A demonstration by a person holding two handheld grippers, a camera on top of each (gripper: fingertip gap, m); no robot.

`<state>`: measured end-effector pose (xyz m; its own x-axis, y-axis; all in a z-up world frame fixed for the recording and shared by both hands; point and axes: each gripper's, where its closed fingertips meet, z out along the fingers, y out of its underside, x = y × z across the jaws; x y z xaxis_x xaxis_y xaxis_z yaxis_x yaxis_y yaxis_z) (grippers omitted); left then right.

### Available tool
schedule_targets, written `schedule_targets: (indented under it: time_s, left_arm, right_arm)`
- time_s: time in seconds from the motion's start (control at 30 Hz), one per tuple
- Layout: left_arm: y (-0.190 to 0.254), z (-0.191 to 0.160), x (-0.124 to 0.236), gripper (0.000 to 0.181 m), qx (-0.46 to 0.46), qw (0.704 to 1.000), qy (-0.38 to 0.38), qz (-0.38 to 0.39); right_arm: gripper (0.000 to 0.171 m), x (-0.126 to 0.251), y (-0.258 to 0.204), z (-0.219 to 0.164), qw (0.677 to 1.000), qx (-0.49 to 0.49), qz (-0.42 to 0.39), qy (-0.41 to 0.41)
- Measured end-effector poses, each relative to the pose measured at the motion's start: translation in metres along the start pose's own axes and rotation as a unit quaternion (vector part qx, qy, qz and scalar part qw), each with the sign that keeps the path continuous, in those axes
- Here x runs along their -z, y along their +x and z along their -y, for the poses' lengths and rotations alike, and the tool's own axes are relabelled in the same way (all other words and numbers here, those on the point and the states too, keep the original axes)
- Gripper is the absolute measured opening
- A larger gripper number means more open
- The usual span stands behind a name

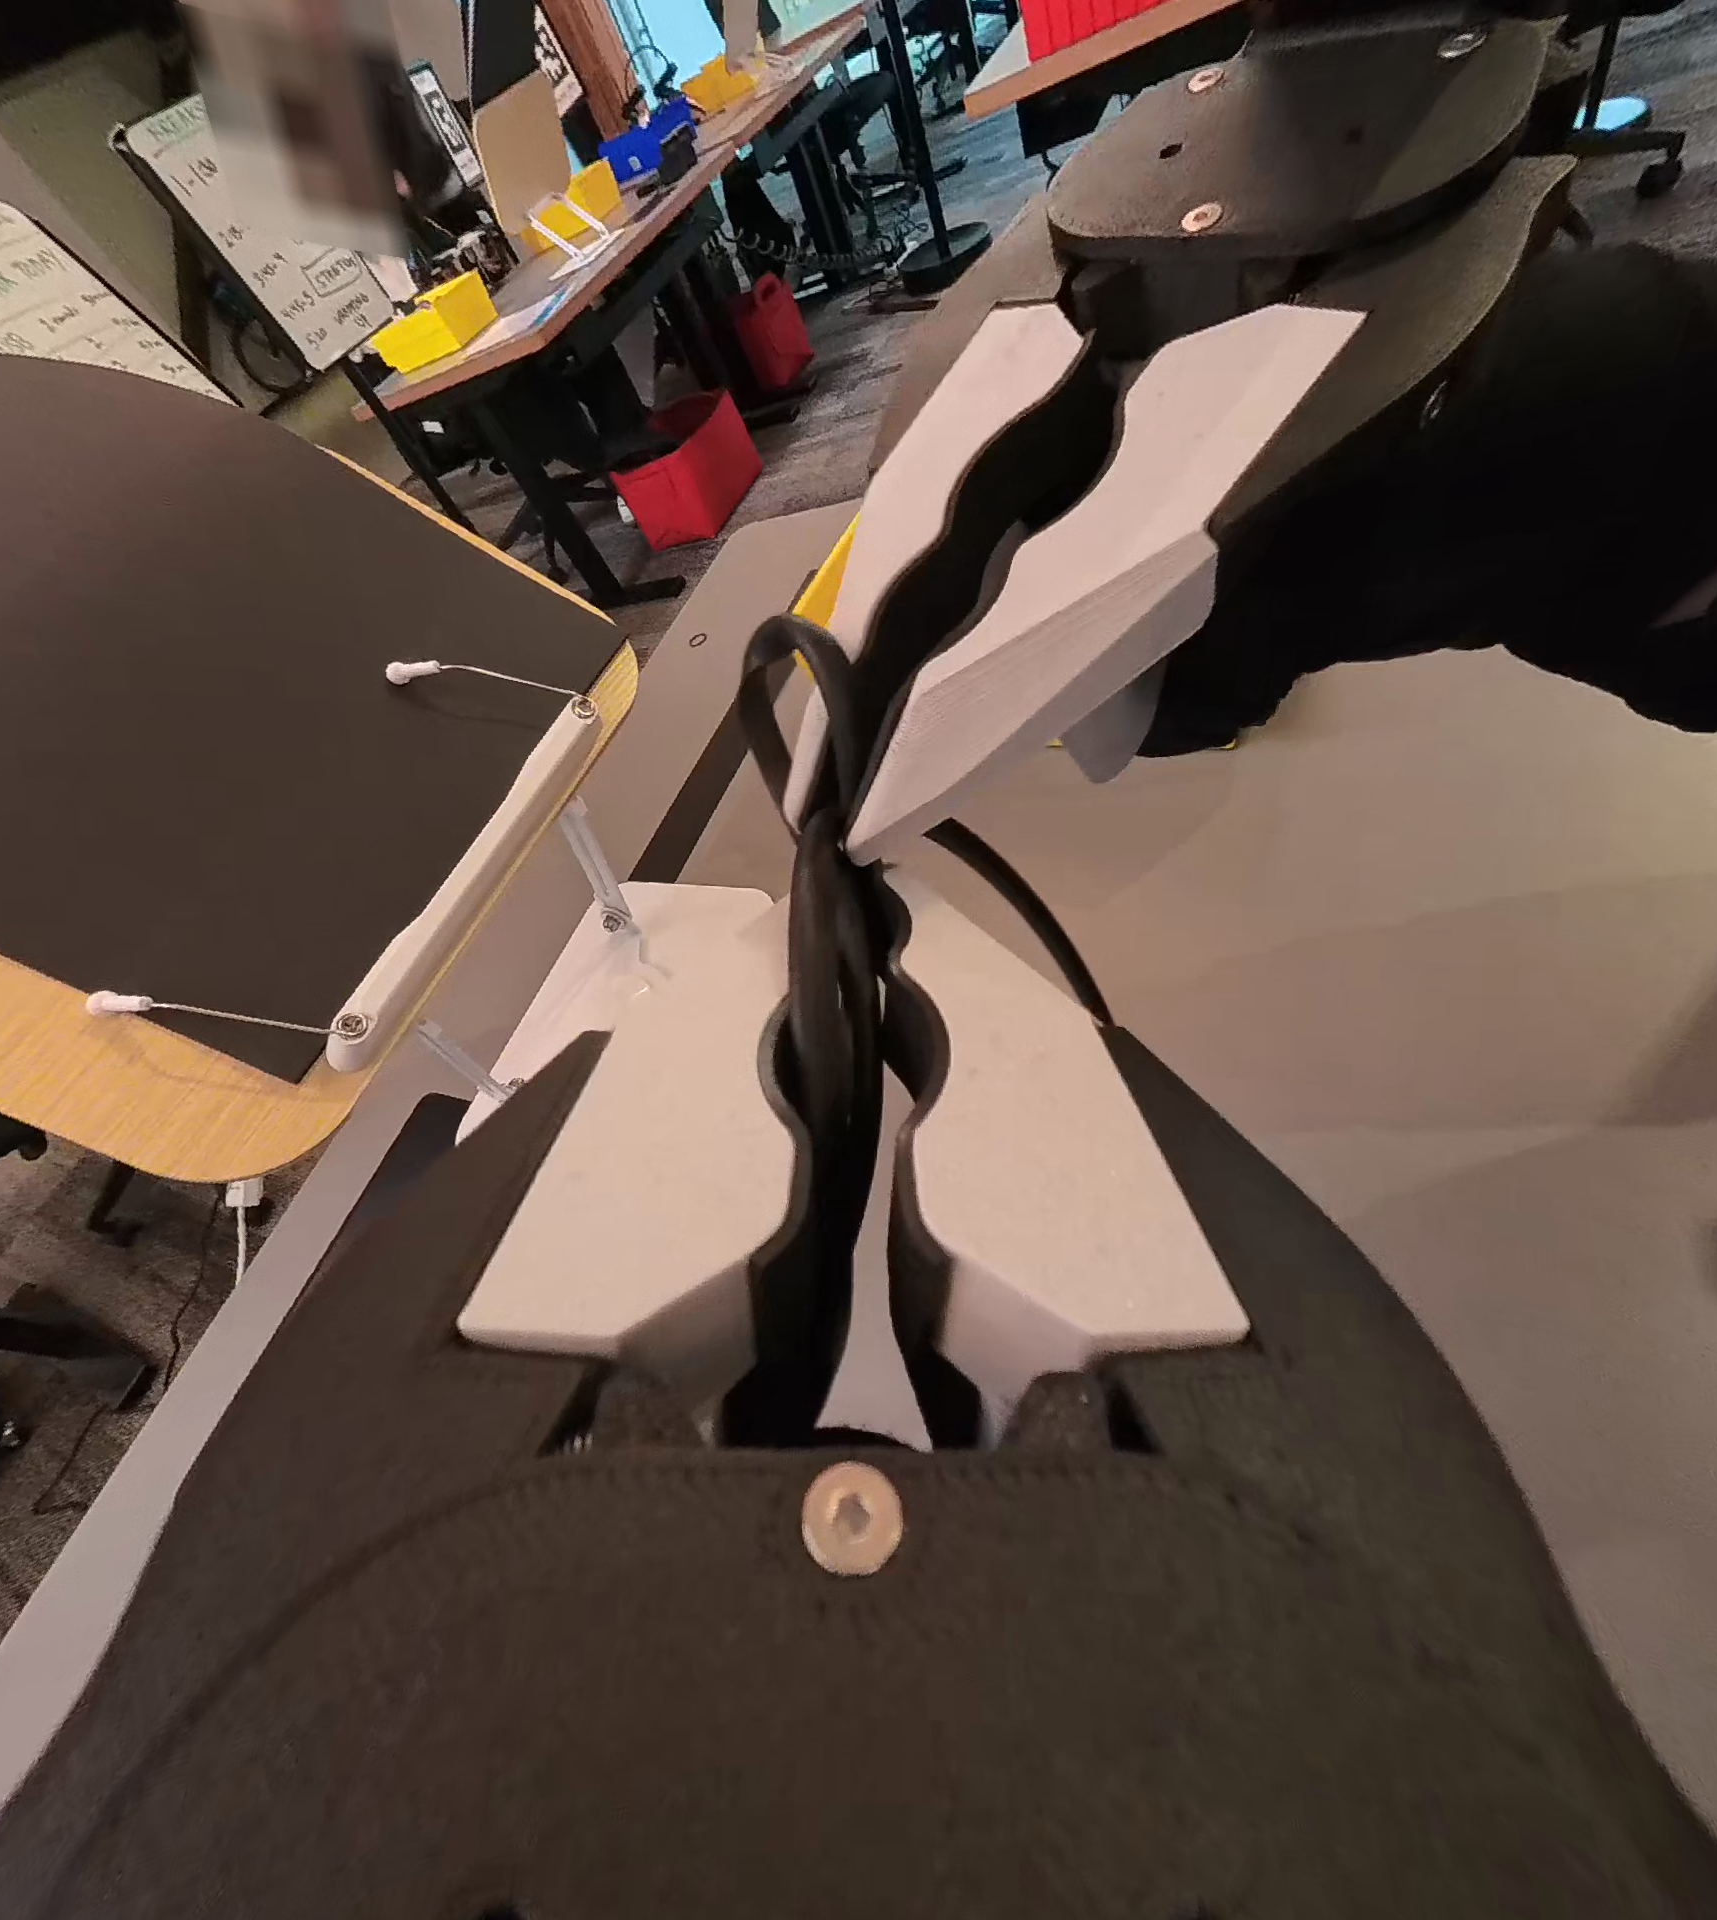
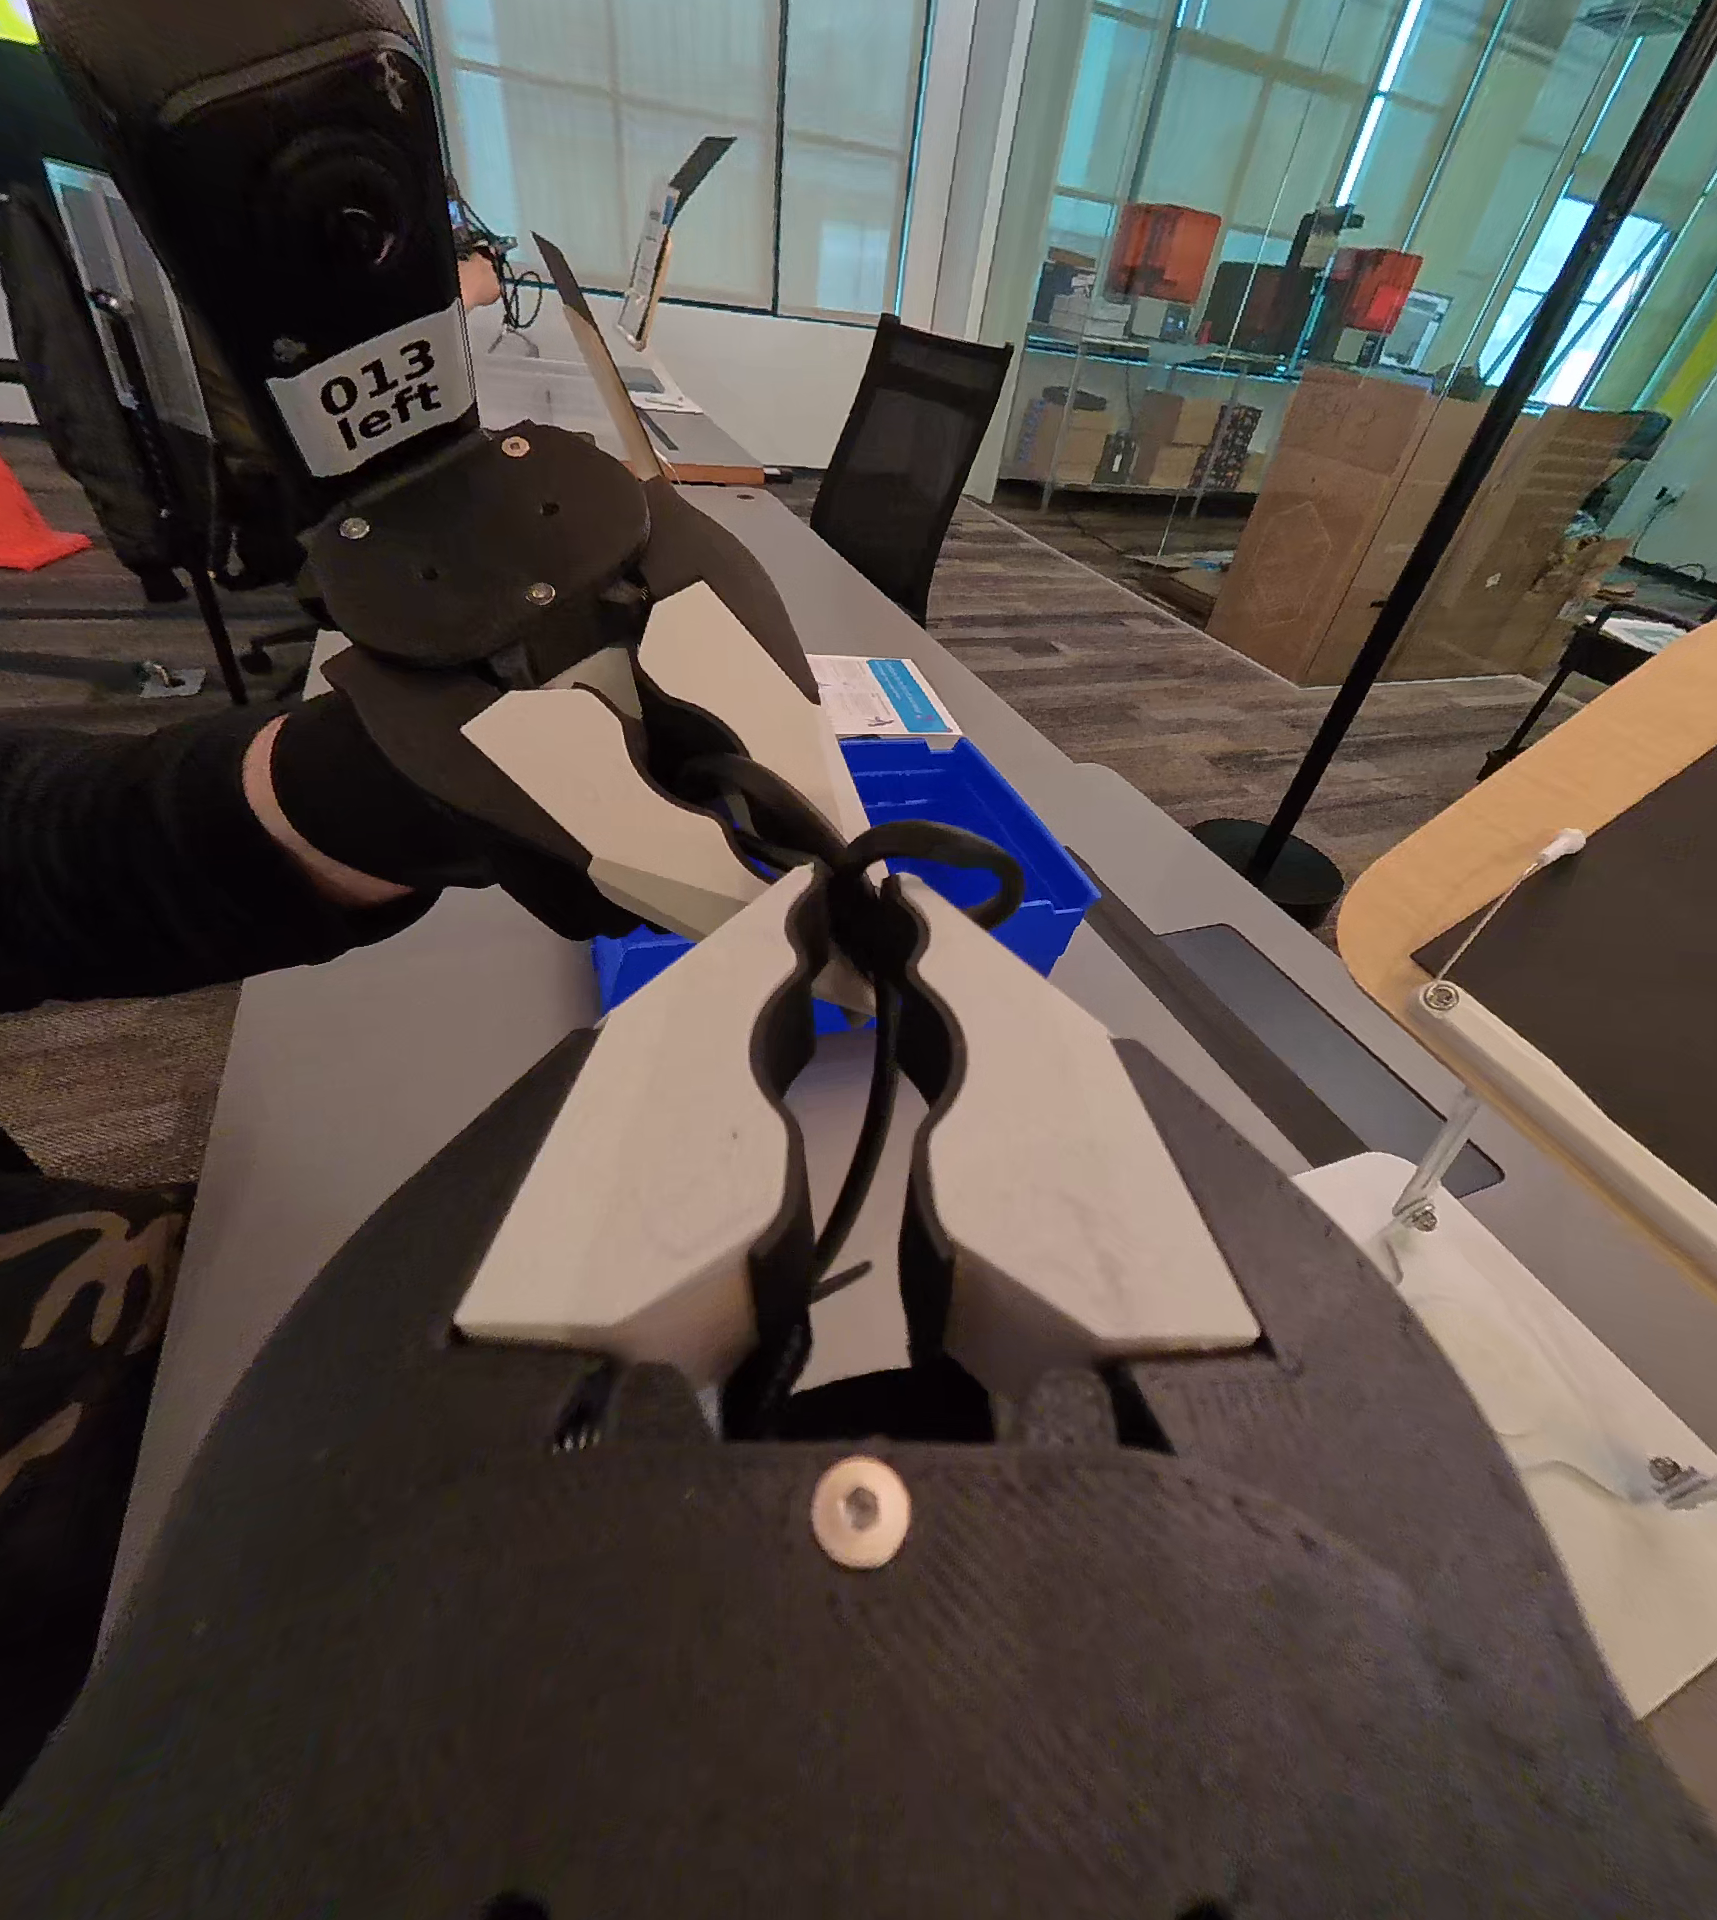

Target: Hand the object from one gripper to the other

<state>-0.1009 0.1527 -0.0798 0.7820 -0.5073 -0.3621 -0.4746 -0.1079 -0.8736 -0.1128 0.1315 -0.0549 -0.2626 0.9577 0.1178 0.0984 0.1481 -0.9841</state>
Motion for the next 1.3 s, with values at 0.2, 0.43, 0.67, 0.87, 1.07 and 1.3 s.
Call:
schedule_targets:
  time_s: [0.2, 0.43, 0.67, 0.87, 1.07, 1.3]
  left_arm:
    - [0.003, -0.001, 0.0, 0.005, 0.02, 0.999, 0.003, -0.026]
    - [-0.006, 0.011, 0.016, 0.066, 0.049, 0.997, 0.029, -0.042]
    - [-0.013, 0.018, 0.022, 0.085, 0.027, 1.0, 0.012, 0.004]
    - [-0.01, 0.03, 0.026, 0.087, -0.003, 0.999, 0.017, 0.029]
    - [-0.001, 0.015, 0.001, 0.114, 0.015, 0.999, -0.015, 0.034]
    - [-0.022, 0.002, -0.019, 0.146, 0.025, 0.99, 0.006, 0.139]
  right_arm:
    - [0.005, 0.004, 0.003, 0.006, 1.0, 0.006, -0.011, 0.005]
    - [0.005, 0.018, 0.034, -0.002, 0.994, 0.022, -0.102, -0.033]
    - [0.004, 0.017, 0.052, -0.015, 0.984, 0.034, -0.161, -0.065]
    - [0.004, 0.018, 0.056, -0.017, 0.98, 0.038, -0.179, -0.076]
    - [0.004, 0.012, 0.046, -0.006, 0.985, 0.022, -0.163, -0.05]
    - [0.004, -0.004, 0.026, 0.001, 0.992, -0.013, -0.123, -0.019]
